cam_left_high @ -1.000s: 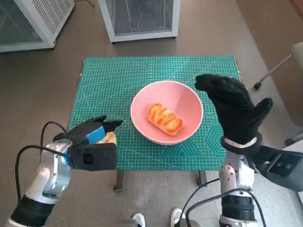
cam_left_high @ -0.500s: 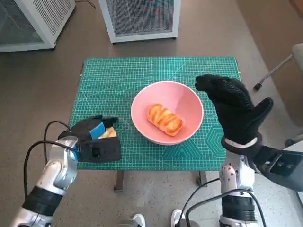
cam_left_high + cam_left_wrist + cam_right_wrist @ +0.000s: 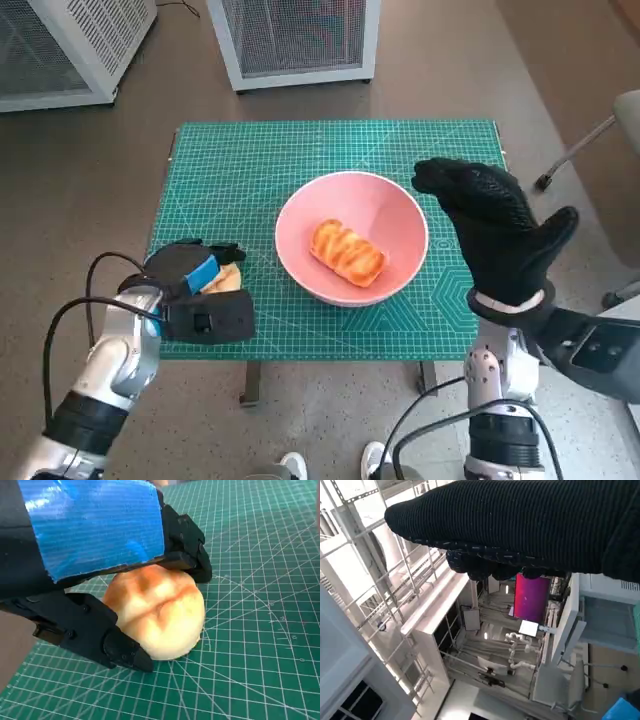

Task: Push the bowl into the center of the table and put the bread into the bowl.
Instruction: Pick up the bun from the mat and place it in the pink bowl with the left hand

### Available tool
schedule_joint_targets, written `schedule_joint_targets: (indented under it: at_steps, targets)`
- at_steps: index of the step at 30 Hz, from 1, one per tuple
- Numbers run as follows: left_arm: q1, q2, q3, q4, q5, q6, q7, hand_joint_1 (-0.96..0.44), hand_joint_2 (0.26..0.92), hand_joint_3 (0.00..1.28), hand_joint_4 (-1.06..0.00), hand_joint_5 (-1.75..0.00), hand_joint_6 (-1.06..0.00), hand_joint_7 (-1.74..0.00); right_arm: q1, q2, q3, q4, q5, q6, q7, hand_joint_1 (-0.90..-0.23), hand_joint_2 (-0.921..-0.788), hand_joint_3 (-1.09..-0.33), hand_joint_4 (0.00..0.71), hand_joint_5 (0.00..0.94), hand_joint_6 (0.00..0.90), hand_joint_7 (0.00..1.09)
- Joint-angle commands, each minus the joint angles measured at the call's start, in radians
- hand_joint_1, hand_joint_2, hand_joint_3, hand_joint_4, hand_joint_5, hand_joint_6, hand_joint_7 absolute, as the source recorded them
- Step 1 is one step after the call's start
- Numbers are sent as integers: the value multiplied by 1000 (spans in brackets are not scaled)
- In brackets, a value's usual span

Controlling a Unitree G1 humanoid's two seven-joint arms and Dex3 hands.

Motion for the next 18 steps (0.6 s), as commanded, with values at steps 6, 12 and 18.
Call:
schedule_joint_targets:
  at_steps: [6,12,18]
  targets:
    - [64,28,94,-215,-54,37,-55,3,920,87,-663,-1135,-604,-1248,14,-2,-2,9,-4,5,6,-427,-921,-374,286,1,127,508]
    - [66,25,169,-361,-94,44,-63,3,918,72,-706,-1118,-604,-1220,12,-3,-1,12,-9,8,3,-431,-921,-376,284,0,127,508]
    - [42,7,222,-450,-126,17,-35,3,916,48,-754,-1095,-622,-1174,8,-4,0,17,-11,11,3,-428,-921,-383,280,0,121,512]
